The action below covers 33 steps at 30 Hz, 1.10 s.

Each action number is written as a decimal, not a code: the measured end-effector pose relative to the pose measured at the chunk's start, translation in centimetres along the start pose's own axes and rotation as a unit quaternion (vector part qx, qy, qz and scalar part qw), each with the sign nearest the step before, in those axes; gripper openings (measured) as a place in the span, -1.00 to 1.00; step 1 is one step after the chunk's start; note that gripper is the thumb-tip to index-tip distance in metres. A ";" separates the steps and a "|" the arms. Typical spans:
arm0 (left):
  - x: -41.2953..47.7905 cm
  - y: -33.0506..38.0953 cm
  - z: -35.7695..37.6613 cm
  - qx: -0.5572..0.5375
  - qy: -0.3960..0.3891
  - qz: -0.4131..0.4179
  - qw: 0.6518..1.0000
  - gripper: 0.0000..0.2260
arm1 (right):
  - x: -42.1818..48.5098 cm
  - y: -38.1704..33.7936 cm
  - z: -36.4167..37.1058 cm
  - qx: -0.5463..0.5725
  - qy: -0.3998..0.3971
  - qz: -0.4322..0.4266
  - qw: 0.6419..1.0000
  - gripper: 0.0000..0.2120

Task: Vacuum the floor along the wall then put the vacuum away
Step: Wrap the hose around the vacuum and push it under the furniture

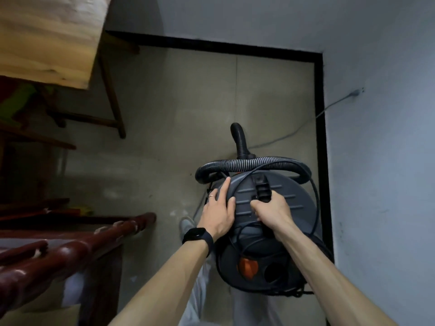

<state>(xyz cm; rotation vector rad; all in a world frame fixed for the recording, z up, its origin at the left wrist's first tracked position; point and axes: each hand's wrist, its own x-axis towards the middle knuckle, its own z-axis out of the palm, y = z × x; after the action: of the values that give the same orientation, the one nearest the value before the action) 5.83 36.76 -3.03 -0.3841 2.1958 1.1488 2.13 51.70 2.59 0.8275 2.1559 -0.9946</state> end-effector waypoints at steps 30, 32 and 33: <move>2.1 -8.8 -21.4 -0.208 0.333 -0.283 0.875 -0.50 | 1.9 -27.1 21.5 -0.325 -0.262 -0.278 0.865 -0.70; 2.3 -9.6 -22.1 -0.223 0.353 -0.293 0.860 -0.49 | 1.8 -28.1 23.1 -0.340 -0.280 -0.293 0.849 -0.76; 2.5 -10.3 -22.6 -0.227 0.360 -0.296 0.855 -0.48 | 1.9 -28.6 24.2 -0.347 -0.287 -0.300 0.841 -0.78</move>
<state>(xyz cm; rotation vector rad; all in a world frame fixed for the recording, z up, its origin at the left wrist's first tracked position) 0.33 12.46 -1.54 -1.8071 2.0598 1.2591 -13.85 17.84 0.49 -0.4762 1.9977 -0.5239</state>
